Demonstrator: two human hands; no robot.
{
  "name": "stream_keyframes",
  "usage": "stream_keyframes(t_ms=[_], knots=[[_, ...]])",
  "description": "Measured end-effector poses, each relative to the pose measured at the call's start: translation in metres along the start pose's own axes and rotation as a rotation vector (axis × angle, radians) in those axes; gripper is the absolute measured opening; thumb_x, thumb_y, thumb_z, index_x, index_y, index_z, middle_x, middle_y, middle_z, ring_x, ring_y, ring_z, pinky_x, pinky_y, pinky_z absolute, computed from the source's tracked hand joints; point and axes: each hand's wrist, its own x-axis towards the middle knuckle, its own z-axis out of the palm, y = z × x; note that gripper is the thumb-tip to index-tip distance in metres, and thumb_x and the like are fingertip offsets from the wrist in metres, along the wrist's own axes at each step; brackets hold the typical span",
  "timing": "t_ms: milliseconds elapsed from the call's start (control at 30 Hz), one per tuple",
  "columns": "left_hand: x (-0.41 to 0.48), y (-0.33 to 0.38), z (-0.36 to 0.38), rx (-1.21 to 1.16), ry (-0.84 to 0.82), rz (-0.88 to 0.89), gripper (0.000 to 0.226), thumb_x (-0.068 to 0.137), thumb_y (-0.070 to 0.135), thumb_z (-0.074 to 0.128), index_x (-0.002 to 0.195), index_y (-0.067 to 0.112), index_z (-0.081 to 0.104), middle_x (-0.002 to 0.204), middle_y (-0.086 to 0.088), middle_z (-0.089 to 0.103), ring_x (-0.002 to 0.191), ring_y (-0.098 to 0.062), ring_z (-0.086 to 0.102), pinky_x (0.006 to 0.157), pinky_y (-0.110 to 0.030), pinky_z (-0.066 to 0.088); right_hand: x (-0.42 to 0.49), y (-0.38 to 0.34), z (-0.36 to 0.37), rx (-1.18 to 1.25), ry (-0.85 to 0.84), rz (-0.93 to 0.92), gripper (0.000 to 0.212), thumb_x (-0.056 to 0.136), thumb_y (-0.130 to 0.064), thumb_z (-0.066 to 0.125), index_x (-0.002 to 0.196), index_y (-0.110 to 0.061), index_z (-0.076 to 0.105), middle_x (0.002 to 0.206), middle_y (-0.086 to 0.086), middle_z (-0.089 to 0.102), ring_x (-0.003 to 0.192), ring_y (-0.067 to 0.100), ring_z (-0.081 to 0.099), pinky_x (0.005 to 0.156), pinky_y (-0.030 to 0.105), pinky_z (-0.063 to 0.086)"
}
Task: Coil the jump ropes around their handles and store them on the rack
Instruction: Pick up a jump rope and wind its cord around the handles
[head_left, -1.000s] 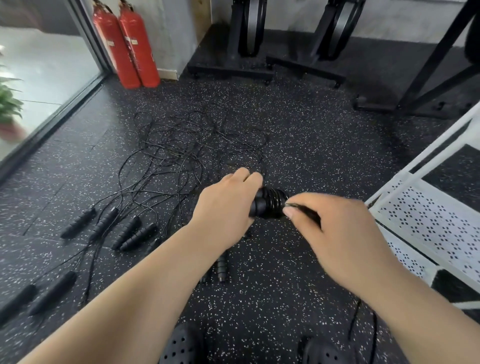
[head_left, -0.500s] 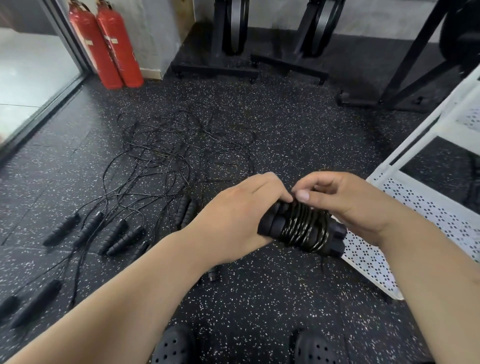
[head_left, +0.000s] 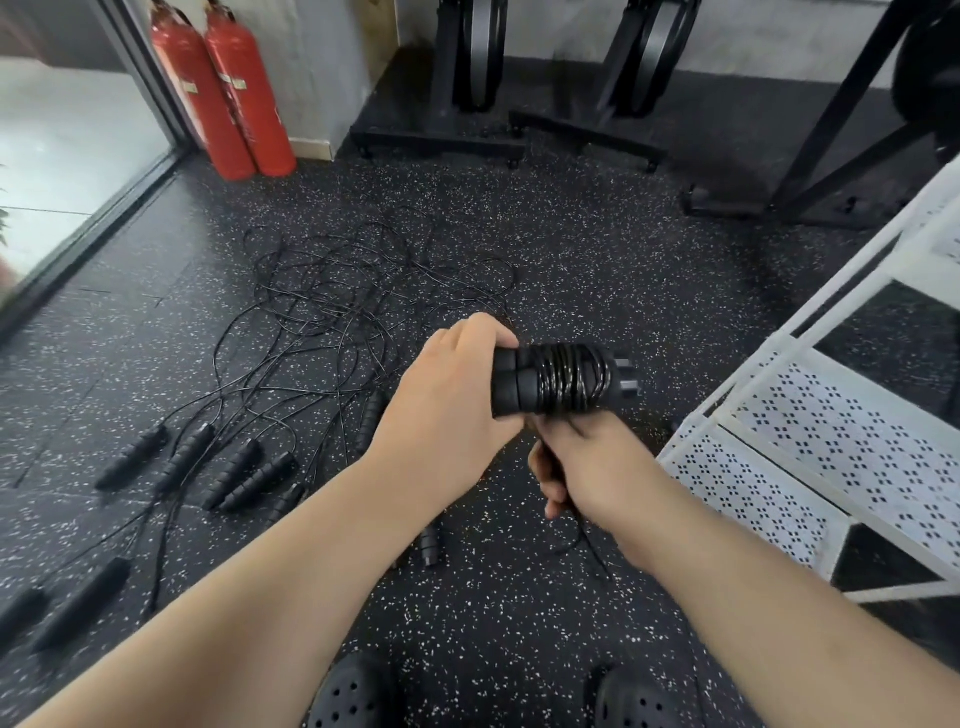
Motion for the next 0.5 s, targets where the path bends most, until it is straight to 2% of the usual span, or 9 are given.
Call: stream_keyframes(t_ms=[100,167,267,333,400,433,500], knots=[[0.003,-0.012,0.004,0.159,0.012,0.008,0.059,0.078,0.016,0.087,0.122,0.024,0.048,0.121,0.008,0.050,0.111,-0.017,0.047,0.089,-0.030,0.040,-0.016,-0.001,0.014,-0.324,-0.083,-0.131,0.025,0.114,-0.039,0.042,0.104,-0.031,0.063,0.068,-0.001,0.066,0.051,0.014,0.055,0.060,0.043,0.057],[0.004,-0.019,0.004,0.266,-0.013,0.005,0.060,0.078,0.015,0.087,0.122,0.022,0.047,0.122,0.005,0.049,0.110,-0.019,0.047,0.091,-0.033,0.045,-0.028,-0.003,0.015,-0.558,-0.025,-0.242,0.019,0.113,-0.041,0.045,0.105,-0.033,0.060,0.073,-0.003,0.068,0.050,0.009,0.056,0.054,0.040,0.051],[0.003,-0.024,0.004,0.322,-0.102,-0.017,0.061,0.078,0.017,0.088,0.120,0.023,0.045,0.122,0.005,0.051,0.112,-0.022,0.049,0.090,-0.036,0.048,-0.046,-0.012,0.005,-0.786,0.042,-0.359,0.018,0.110,-0.039,0.049,0.120,-0.037,0.063,0.072,-0.011,0.064,0.051,0.006,0.056,0.048,0.022,0.038],[0.002,-0.022,0.005,0.320,-0.157,0.006,0.060,0.078,0.017,0.088,0.120,0.024,0.046,0.122,0.005,0.051,0.112,-0.022,0.049,0.091,-0.038,0.050,-0.047,-0.020,-0.009,-0.856,0.086,-0.394,0.023,0.108,-0.039,0.051,0.124,-0.041,0.067,0.072,-0.016,0.062,0.053,0.001,0.057,0.046,0.019,0.040],[0.000,-0.018,0.006,0.320,-0.205,0.052,0.059,0.079,0.018,0.087,0.120,0.025,0.046,0.121,0.006,0.051,0.111,-0.020,0.048,0.090,-0.039,0.050,-0.042,-0.027,-0.024,-0.882,0.142,-0.456,0.022,0.106,-0.041,0.056,0.123,-0.044,0.070,0.081,-0.023,0.066,0.062,-0.004,0.058,0.054,0.016,0.043],[0.000,-0.016,0.006,0.316,-0.232,0.076,0.058,0.079,0.018,0.087,0.120,0.025,0.046,0.121,0.006,0.051,0.111,-0.020,0.048,0.089,-0.039,0.050,-0.038,-0.028,-0.031,-0.884,0.165,-0.492,0.021,0.104,-0.042,0.060,0.121,-0.045,0.072,0.088,-0.026,0.069,0.072,-0.005,0.061,0.063,0.018,0.048],[-0.001,-0.011,0.006,0.305,-0.291,0.129,0.057,0.079,0.019,0.086,0.119,0.026,0.047,0.121,0.008,0.051,0.110,-0.018,0.046,0.090,-0.038,0.050,-0.030,-0.028,-0.046,-0.845,0.169,-0.517,0.018,0.099,-0.046,0.068,0.115,-0.047,0.076,0.094,-0.030,0.073,0.084,-0.004,0.066,0.082,0.030,0.057]])
